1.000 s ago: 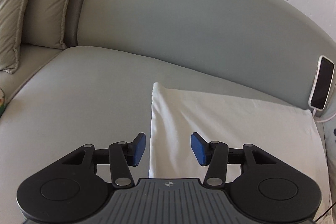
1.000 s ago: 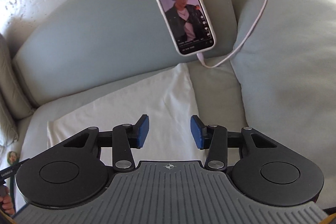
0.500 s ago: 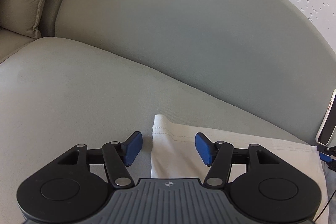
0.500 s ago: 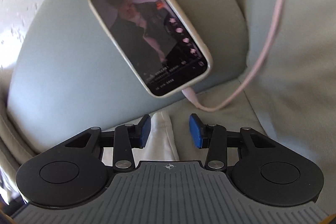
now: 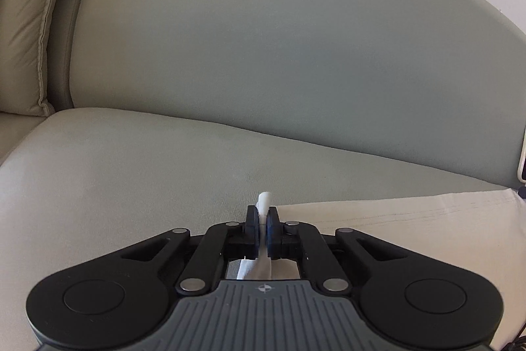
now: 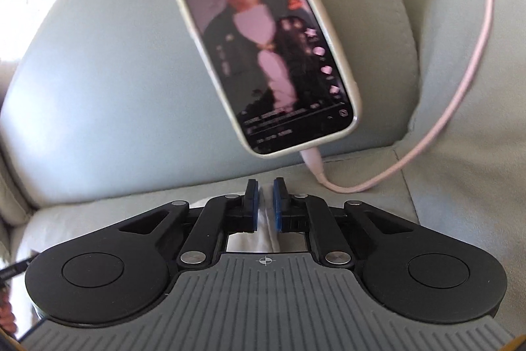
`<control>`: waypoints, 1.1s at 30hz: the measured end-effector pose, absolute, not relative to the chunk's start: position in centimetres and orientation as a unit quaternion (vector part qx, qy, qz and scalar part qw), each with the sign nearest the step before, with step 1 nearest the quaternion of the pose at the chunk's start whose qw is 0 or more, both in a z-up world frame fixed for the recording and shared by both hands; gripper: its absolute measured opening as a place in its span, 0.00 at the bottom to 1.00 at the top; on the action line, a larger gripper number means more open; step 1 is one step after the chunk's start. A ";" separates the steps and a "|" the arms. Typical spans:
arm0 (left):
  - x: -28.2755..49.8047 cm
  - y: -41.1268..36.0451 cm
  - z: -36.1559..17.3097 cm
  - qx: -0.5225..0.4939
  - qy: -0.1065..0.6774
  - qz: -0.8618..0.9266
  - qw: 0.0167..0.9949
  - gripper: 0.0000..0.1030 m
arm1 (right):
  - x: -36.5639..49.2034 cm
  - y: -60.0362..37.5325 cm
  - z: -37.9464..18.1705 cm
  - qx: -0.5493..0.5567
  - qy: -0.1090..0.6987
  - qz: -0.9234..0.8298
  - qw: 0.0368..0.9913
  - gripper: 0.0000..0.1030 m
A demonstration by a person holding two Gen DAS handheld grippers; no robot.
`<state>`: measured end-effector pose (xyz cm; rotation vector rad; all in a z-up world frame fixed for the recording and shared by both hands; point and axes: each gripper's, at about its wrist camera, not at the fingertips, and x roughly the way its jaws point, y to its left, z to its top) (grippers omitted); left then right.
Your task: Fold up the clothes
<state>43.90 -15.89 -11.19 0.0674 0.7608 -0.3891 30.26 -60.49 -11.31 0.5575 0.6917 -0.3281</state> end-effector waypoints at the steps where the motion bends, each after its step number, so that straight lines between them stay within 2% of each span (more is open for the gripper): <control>1: 43.7 -15.8 -11.0 0.039 0.365 -0.185 0.911 0.02 | 30.4 -60.0 -11.1 0.259 0.333 -0.153 0.894 0.07; 5: 41.8 -14.4 -9.2 0.016 0.354 -0.173 0.919 0.02 | 29.3 -58.6 -9.4 0.246 0.311 -0.174 0.901 0.05; 10: 37.2 -12.2 -5.3 -0.016 0.336 -0.182 0.924 0.02 | 25.0 -58.0 -4.9 0.291 0.277 -0.184 0.897 0.04; 18: 26.1 -6.4 -2.3 -0.088 0.353 -0.164 0.917 0.02 | 12.5 -53.6 2.4 0.344 0.280 -0.165 0.881 0.05; 25: 16.1 -3.2 -3.6 -0.077 0.382 -0.145 0.910 0.02 | 0.6 -52.8 0.4 0.356 0.342 -0.180 0.851 0.05; 33: 9.1 -1.2 -3.3 -0.079 0.340 -0.143 0.926 0.02 | -10.1 -50.7 0.0 0.353 0.306 -0.206 0.860 0.05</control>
